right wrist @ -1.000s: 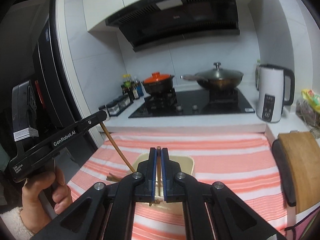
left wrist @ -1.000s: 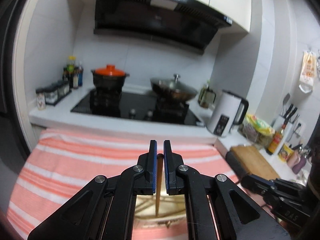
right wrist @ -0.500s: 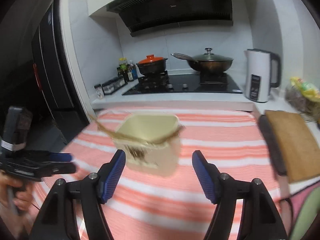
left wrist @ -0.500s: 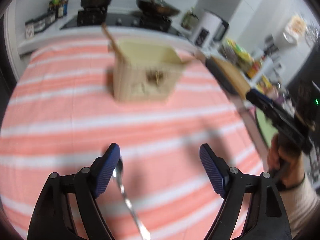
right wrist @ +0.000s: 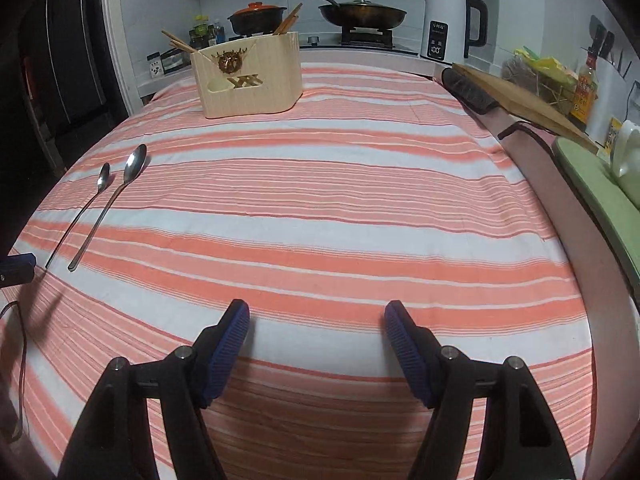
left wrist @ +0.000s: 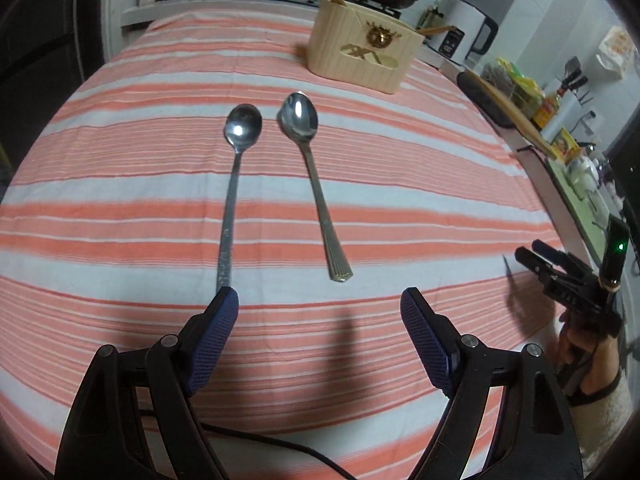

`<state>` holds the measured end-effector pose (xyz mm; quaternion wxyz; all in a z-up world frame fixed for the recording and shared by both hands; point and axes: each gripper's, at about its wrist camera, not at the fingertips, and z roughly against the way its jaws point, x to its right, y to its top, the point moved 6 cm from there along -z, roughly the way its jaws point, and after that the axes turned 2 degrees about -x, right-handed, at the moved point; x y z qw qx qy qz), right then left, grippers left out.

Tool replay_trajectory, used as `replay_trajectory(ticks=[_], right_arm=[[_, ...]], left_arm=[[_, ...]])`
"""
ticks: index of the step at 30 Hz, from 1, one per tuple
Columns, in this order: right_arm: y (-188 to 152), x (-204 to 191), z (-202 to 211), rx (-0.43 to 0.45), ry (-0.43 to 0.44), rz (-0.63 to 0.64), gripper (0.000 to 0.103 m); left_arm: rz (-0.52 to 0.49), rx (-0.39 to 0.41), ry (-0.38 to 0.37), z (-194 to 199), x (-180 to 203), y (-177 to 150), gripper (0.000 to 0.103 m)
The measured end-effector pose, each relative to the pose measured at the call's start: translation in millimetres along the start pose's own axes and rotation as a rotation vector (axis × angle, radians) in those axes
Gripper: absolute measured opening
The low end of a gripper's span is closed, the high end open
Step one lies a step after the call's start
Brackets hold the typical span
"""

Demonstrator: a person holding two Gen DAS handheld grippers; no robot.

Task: Organize utensils
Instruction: 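Move the right gripper down over the larger metal spoon's handle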

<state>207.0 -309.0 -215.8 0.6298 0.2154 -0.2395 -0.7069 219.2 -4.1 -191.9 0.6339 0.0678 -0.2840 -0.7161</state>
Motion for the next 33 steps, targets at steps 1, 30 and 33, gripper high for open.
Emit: replay_trajectory(ticks=[1, 30, 33], right_arm=[[-1.4, -3.0, 1.1, 0.001, 0.002, 0.001, 0.072], [69.8, -207.7, -33.7, -0.136, 0.289, 0.199, 0.071], [81.3, -230.2, -58.9, -0.147, 0.271, 0.205, 0.068]], left_arm=[[0.003, 0.007, 0.013, 1.4, -2.1, 1.1, 0.084], [0.092, 0.138, 0.218, 39.5, -80.8, 7.3, 0.084], [0.101, 0.144, 0.216, 43.9, -86.0, 3.0, 0.084]])
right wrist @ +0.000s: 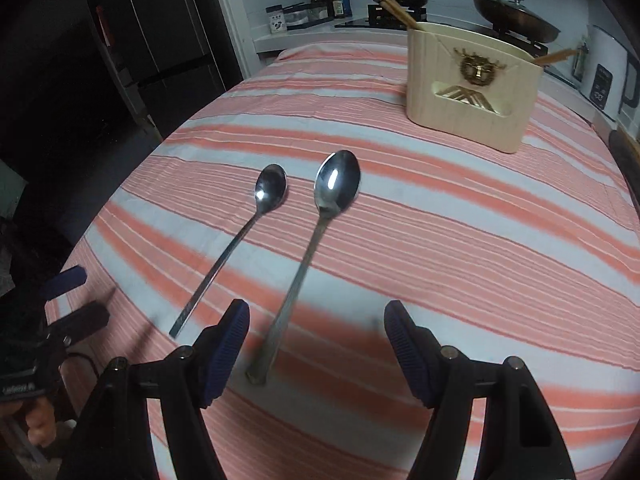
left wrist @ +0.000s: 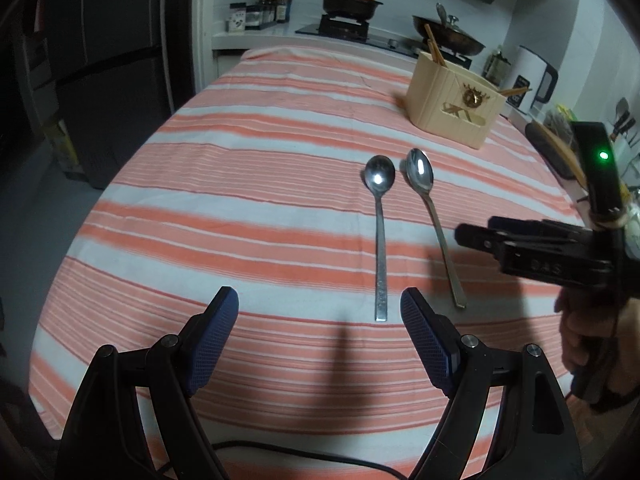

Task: Organize utensils
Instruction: 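Move the right gripper down over the larger metal spoon's handle, then lower the left gripper over the other metal spoon's handle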

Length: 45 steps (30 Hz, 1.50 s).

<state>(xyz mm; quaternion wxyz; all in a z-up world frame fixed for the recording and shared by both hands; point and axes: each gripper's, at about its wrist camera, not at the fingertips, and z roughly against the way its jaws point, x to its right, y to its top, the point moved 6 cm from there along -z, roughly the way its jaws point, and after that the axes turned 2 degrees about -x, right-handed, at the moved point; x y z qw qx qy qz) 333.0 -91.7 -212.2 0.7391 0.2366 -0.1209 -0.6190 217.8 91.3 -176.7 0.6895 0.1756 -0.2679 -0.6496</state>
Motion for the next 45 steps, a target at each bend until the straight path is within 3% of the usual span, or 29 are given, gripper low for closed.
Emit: replay_trajectory(ticks=[5, 7, 8, 9, 15, 25, 26, 28, 29, 30, 33, 35, 37, 40, 45], right_arm=[[12.0, -3.8, -40.6, -0.035, -0.075, 0.007, 0.059], [12.8, -1.1, -42.5, -0.006, -0.136, 0.026, 0.036], [12.7, 0.2, -42.1, -0.003, -0.139, 0.030, 0.016], [12.0, 4.6, -40.0, 0.002, -0.150, 0.014, 0.008], [-10.3, 56.3, -15.4, 0.007, -0.202, -0.037, 0.007], [-92.5, 201.3, 59.9, 0.008, -0.446, -0.203, 0.007], [-97.7, 208.7, 65.5, 0.009, -0.447, -0.210, 0.010], [-101.6, 214.4, 71.3, 0.019, -0.404, -0.214, 0.034], [-101.4, 214.6, 74.5, 0.041, -0.374, -0.212, 0.064], [-100.1, 213.0, 77.3, 0.068, -0.349, -0.201, 0.075], [-96.5, 204.3, 68.8, 0.053, -0.322, -0.151, 0.074], [-95.4, 202.3, 55.0, 0.009, -0.348, -0.122, 0.074], [-95.7, 208.0, 54.3, 0.027, -0.333, -0.144, 0.075], [-97.7, 218.0, 52.8, 0.064, -0.299, -0.171, 0.082], [-96.7, 220.0, 51.0, 0.075, -0.287, -0.170, 0.087]], left_arm=[[0.018, -0.004, 0.004, 0.5, -6.4, -4.2, 0.084], [0.021, -0.008, 0.001, -0.8, -7.4, -5.4, 0.084], [0.020, -0.012, 0.000, -2.0, -7.2, -5.9, 0.084], [0.017, -0.017, -0.002, -4.1, -6.2, -6.3, 0.084], [-0.010, -0.034, -0.025, -12.9, 6.7, -4.2, 0.084], [-0.060, -0.050, -0.048, -30.1, 32.1, 10.2, 0.085], [-0.066, -0.052, -0.050, -33.6, 35.5, 12.4, 0.085], [-0.073, -0.062, -0.055, -42.5, 43.1, 17.4, 0.085], [-0.074, -0.064, -0.061, -47.2, 46.7, 20.2, 0.086], [-0.076, -0.069, -0.064, -51.9, 49.8, 22.1, 0.086], [-0.116, -0.089, -0.050, -69.7, 63.1, 24.8, 0.087], [-0.145, -0.108, -0.014, -81.7, 66.9, 23.6, 0.087], [-0.160, -0.128, 0.017, -94.5, 66.8, 21.0, 0.087], [-0.190, -0.107, 0.078, -102.9, 66.5, 21.4, 0.100], [-0.172, -0.110, 0.073, -108.6, 63.0, 27.0, 0.103]])
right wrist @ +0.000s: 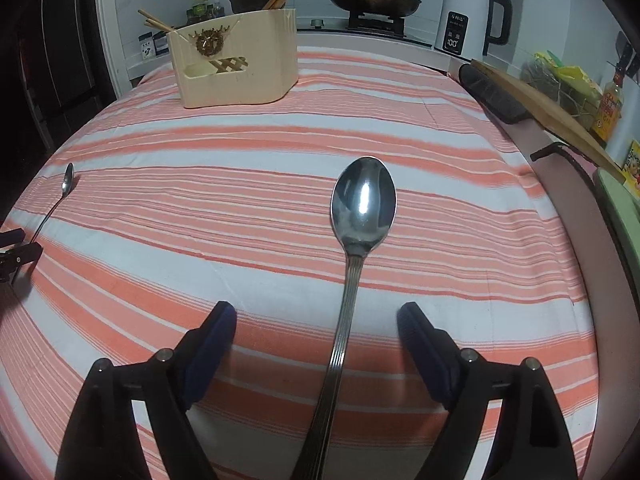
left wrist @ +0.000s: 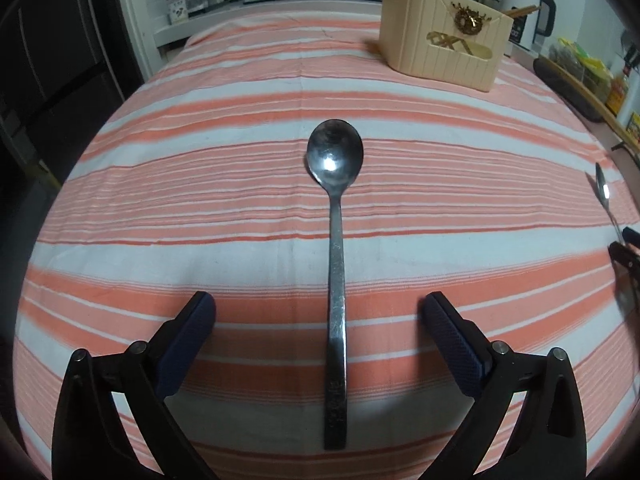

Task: Organize utensils
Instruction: 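Lower the left gripper over the other metal spoon's handle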

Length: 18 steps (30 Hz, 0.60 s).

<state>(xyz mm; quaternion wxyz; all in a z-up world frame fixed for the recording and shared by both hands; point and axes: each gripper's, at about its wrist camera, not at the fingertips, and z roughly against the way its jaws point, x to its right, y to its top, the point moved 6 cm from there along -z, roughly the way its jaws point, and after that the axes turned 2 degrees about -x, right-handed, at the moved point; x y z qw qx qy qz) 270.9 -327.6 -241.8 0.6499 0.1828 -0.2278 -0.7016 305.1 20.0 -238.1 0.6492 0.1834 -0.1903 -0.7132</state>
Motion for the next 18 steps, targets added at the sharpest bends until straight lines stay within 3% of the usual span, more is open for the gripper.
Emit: replay_trajectory(ticks=[4, 10, 18], right_arm=[[7.5, 3.5, -5.8, -0.008, 0.006, 0.004, 0.090], [23.9, 11.2, -17.2, -0.011, -0.002, -0.004, 0.090], [35.2, 16.6, -27.4, 0.000, -0.009, -0.011, 0.090]], left_arm=[[-0.013, -0.022, -0.005, -7.2, 1.2, 11.8, 0.103], [-0.021, 0.042, -0.016, -10.6, 0.9, 17.6, 0.103], [-0.035, 0.060, 0.017, -8.6, 3.6, 20.5, 0.103]])
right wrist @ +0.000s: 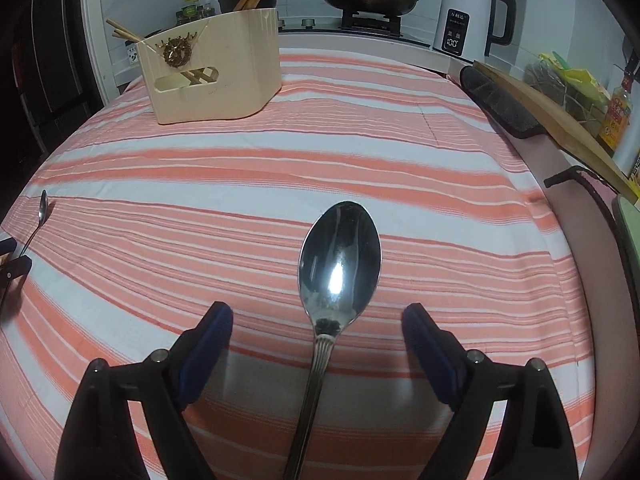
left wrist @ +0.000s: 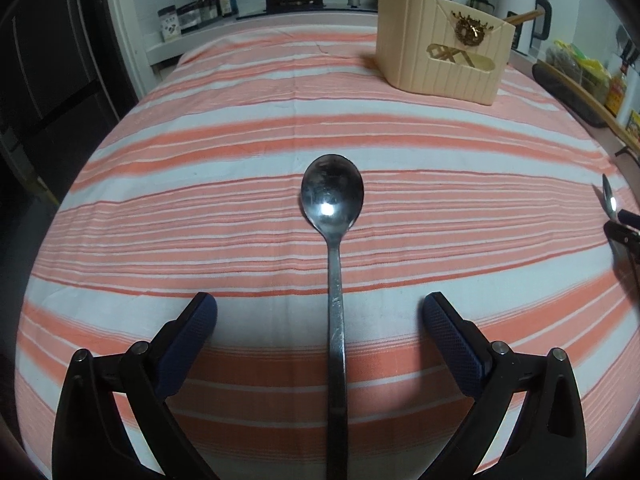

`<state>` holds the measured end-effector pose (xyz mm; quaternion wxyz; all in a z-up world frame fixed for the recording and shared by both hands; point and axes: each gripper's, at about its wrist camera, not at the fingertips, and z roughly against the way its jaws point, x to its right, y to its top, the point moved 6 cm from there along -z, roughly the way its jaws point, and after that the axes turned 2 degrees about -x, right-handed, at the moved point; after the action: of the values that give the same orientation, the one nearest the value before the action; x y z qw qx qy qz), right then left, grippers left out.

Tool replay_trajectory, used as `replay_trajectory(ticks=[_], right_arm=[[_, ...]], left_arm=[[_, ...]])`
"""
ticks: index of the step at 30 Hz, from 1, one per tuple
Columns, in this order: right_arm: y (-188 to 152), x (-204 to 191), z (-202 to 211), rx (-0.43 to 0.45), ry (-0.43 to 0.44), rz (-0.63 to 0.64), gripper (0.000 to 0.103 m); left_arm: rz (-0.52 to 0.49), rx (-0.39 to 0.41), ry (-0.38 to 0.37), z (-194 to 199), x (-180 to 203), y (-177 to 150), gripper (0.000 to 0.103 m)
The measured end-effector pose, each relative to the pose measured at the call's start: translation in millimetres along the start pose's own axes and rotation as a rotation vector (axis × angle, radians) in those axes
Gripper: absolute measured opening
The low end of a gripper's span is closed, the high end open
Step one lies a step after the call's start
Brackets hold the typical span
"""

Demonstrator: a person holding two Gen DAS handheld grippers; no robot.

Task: Organize utensils
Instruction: 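Lower the left gripper over the other metal spoon's handle, then close both grippers on the spoon handles and lift the spoons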

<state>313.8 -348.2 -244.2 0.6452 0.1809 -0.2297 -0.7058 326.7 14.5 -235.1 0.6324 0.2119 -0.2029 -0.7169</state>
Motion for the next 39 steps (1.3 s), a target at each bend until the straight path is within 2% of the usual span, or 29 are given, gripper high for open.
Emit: replay_trajectory(ticks=[1, 4, 11, 15, 18, 25, 31, 33, 35, 37, 39], right_arm=[[-0.1, 0.1, -0.1, 0.000, 0.001, -0.001, 0.090], [-0.2, 0.0, -0.3, 0.000, 0.001, -0.001, 0.090], [-1.6, -0.5, 0.1, -0.014, 0.007, 0.013, 0.090], [7.6, -0.4, -5.7, -0.033, 0.000, 0.017, 0.090], [12.4, 2.6, -9.3, -0.003, 0.003, 0.009, 0.089], [17.3, 3.4, -11.5, 0.003, -0.009, 0.001, 0.088], [17.7, -1.8, -7.5, 0.018, -0.024, -0.003, 0.068], [20.0, -1.2, -7.5, 0.024, -0.025, -0.013, 0.056], [24.3, 0.1, -8.3, 0.030, -0.029, -0.021, 0.042], [27.4, 1.3, -9.9, 0.033, -0.028, -0.028, 0.042], [29.0, 0.9, -10.0, 0.039, -0.011, -0.028, 0.042]], left_arm=[[-0.003, 0.003, 0.010, 0.9, 1.1, -0.1, 0.103], [0.037, -0.012, -0.034, -2.2, 0.3, -0.7, 0.103], [0.042, -0.019, -0.052, -6.7, -0.9, 5.6, 0.103], [0.056, -0.074, -0.051, -13.5, -1.2, 15.1, 0.103], [0.022, -0.025, -0.039, -19.9, 4.1, 22.6, 0.103], [0.050, -0.036, -0.027, -32.5, 5.3, 40.7, 0.103], [0.034, -0.032, -0.044, -36.5, 8.7, 46.8, 0.102], [0.030, 0.000, -0.056, -34.8, 10.1, 51.3, 0.088], [0.026, 0.035, -0.061, -31.8, 10.8, 55.0, 0.056], [0.035, 0.051, -0.082, -29.7, 10.1, 56.9, 0.036], [0.044, 0.056, -0.089, -27.9, 8.7, 56.6, 0.035]])
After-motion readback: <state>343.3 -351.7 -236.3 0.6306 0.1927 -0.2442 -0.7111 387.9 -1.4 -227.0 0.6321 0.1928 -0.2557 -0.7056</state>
